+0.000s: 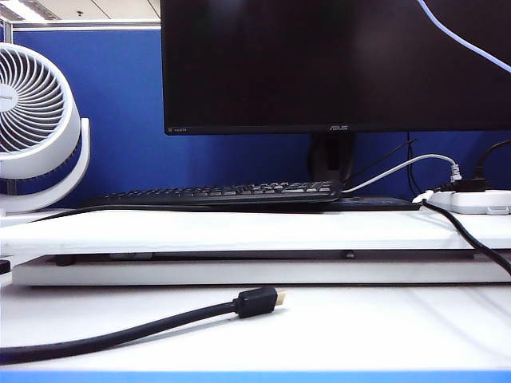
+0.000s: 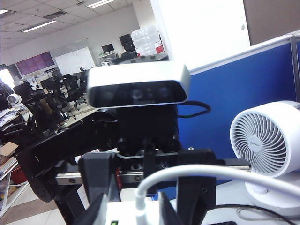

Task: Pick up the Type-C charging cable and the charging base, insert one end of the Type-C charger into the corresponding slot on the base, and finally place the plugged-in charger back on the table.

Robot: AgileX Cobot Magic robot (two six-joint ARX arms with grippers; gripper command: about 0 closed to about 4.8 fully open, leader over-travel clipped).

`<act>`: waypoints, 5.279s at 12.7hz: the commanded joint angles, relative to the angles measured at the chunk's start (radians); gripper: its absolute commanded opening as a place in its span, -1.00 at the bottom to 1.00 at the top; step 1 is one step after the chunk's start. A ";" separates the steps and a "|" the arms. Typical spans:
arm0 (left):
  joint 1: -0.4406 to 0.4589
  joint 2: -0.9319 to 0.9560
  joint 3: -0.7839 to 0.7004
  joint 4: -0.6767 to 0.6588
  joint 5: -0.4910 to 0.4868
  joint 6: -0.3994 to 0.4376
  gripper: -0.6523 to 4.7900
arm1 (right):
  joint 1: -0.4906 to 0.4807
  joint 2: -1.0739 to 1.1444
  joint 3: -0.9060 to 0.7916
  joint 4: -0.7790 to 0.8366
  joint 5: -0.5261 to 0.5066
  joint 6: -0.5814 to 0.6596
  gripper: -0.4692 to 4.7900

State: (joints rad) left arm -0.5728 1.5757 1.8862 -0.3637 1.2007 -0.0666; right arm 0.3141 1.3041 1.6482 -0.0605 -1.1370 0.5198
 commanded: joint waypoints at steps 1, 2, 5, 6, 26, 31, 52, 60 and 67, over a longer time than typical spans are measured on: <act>-0.001 -0.005 0.008 0.011 0.003 0.007 -0.78 | 0.002 0.000 0.003 0.013 -0.006 0.000 -0.80; -0.001 -0.005 0.008 0.011 0.003 0.007 -0.78 | 0.002 0.000 0.003 0.013 -0.007 0.000 -0.83; -0.001 -0.005 0.008 0.014 0.003 -0.019 -0.78 | 0.002 0.000 0.003 0.009 -0.021 -0.032 -0.83; -0.001 -0.005 0.008 0.014 0.003 -0.020 -0.78 | 0.002 0.000 0.003 -0.012 -0.033 -0.068 -0.83; 0.000 -0.006 0.008 0.133 0.015 -0.018 -0.78 | -0.048 -0.060 0.004 -0.245 0.002 -0.280 0.02; 0.001 0.009 0.006 -0.285 -0.467 0.145 -0.78 | -0.094 -0.090 0.003 -0.248 0.013 -0.281 0.02; -0.110 -0.014 0.009 -0.459 -1.002 0.145 -0.78 | -0.093 -0.153 0.003 -0.254 0.352 -0.315 -0.83; -0.110 -0.431 0.008 -0.510 -1.012 0.187 -0.78 | -0.093 -0.377 -0.004 -0.681 0.837 -0.504 -0.83; -0.110 -0.872 -0.129 -0.810 -1.092 0.187 -0.78 | -0.093 -0.834 -0.656 -0.432 0.948 -0.472 -0.83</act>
State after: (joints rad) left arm -0.6823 0.7372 1.7741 -1.1770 0.1108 0.1192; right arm 0.2214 0.5129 1.0588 -0.5694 -0.2234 0.0158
